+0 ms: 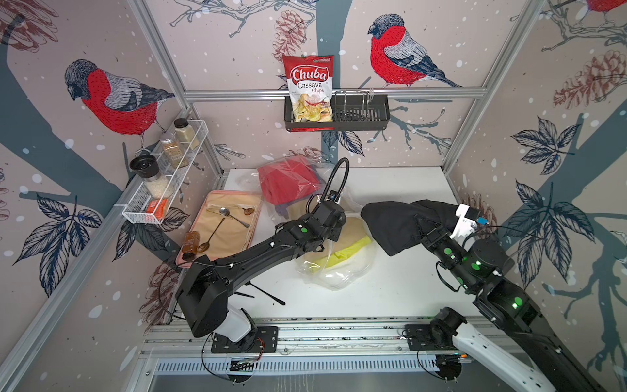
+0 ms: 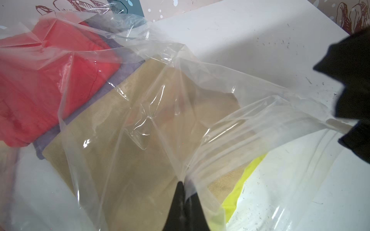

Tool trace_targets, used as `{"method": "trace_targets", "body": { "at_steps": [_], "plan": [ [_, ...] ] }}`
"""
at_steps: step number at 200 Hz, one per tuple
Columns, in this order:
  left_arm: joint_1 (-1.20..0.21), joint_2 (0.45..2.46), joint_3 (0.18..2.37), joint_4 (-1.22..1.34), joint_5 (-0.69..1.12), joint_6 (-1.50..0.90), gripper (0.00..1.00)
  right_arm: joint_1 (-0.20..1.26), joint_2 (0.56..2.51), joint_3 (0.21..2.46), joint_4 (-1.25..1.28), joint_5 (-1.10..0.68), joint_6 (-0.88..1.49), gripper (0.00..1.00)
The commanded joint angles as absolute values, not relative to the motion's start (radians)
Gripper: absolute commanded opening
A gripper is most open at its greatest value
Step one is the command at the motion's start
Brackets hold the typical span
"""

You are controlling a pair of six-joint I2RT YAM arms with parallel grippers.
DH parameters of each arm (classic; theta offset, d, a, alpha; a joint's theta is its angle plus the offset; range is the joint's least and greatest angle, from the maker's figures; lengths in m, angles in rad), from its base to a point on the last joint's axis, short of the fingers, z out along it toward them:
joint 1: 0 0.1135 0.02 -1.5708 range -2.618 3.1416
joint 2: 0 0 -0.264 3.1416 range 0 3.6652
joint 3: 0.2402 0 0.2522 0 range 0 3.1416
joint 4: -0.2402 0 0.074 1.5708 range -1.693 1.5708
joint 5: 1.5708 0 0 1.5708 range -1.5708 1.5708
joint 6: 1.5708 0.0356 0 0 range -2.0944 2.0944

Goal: Take the trousers out of the vacuum bag
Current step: Take out the trousers from the vacuum bag, then place the trousers at the center of the board.

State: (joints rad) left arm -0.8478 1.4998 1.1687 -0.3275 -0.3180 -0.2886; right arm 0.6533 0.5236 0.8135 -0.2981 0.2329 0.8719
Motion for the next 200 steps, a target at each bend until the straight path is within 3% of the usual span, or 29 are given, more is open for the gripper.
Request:
{"method": "trace_targets", "body": {
  "at_steps": [1, 56, 92, 171, 200],
  "plan": [
    [-0.846, 1.484, 1.162, -0.338, -0.326, -0.295, 0.0, 0.585, 0.566, 0.844, -0.168, 0.213, 0.803, 0.0],
    [-0.845, 1.419, 1.105, -0.345, -0.321, -0.308, 0.0, 0.158, 0.705, 0.794, 0.042, -0.27, 0.861, 0.0],
    [-0.845, 1.399, 1.099, -0.346, -0.326, -0.306, 0.0, -0.027, 0.796, 0.751, 0.196, -0.488, 0.916, 0.0],
    [-0.845, 1.42, 1.128, -0.348, -0.327, -0.298, 0.0, -0.089, 1.043, 0.682, 0.483, -0.68, 0.961, 0.0],
    [-0.845, 1.42, 1.128, -0.351, -0.33, -0.298, 0.0, -0.094, 1.105, 0.676, 0.45, -0.704, 0.91, 0.0]
  ]
}}
